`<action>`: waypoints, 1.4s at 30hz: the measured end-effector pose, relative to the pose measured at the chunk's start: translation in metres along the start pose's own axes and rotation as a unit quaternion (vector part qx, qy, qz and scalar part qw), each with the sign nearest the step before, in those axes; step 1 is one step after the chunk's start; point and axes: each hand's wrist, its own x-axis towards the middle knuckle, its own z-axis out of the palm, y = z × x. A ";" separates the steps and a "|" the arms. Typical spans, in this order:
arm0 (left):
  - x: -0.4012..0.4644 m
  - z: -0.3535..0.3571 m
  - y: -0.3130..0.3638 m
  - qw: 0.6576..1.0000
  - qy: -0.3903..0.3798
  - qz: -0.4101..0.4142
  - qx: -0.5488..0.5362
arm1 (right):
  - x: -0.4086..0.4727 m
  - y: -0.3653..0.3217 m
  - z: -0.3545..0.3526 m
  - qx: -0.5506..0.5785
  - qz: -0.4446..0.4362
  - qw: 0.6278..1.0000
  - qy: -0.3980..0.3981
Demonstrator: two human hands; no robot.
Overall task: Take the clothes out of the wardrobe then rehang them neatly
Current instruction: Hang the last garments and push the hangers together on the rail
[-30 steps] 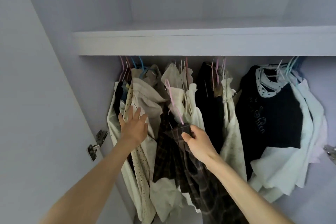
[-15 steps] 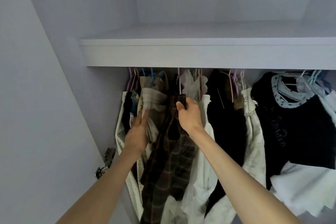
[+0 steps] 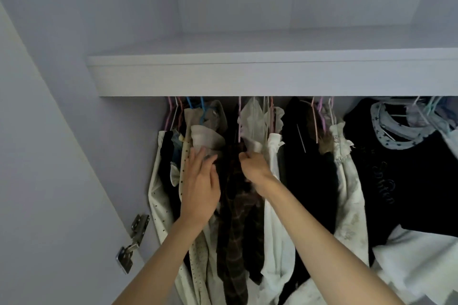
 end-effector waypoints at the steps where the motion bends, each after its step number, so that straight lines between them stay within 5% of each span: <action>1: 0.003 0.001 0.009 1.000 -0.018 -0.008 -0.019 | -0.002 0.000 -0.009 0.006 -0.034 0.999 0.002; 4: 0.017 0.013 0.027 0.984 -0.114 -0.101 -0.094 | -0.011 0.006 -0.045 -0.128 -0.198 0.959 0.157; 6: 0.029 0.027 0.032 0.976 -0.152 -0.120 -0.098 | -0.010 0.015 -0.062 -0.224 -0.226 0.925 0.207; 12: 0.061 0.051 0.044 0.974 -0.191 -0.122 -0.015 | 0.010 0.021 -0.067 -0.161 -0.140 0.977 0.026; 19: 0.065 0.071 0.066 0.958 -0.283 -0.048 0.008 | 0.014 0.036 -0.090 -0.108 -0.186 0.972 0.099; 27: 0.068 0.085 0.067 0.948 -0.317 -0.009 0.013 | 0.021 0.049 -0.100 -0.141 -0.187 0.970 0.071; 31: 0.054 0.065 0.052 0.963 -0.257 0.056 0.055 | 0.012 0.034 -0.075 -0.218 -0.275 0.928 0.128; 34: 0.042 0.039 0.023 0.976 -0.111 0.107 0.154 | 0.014 0.013 -0.042 -0.264 -0.411 0.856 0.166; 39: 0.031 0.000 -0.037 0.972 -0.062 0.011 0.225 | 0.064 -0.034 0.029 -0.199 -0.283 0.938 0.000; 42: 0.024 0.002 -0.063 0.976 -0.055 -0.039 0.209 | 0.110 -0.050 0.064 -0.165 -0.217 0.962 -0.026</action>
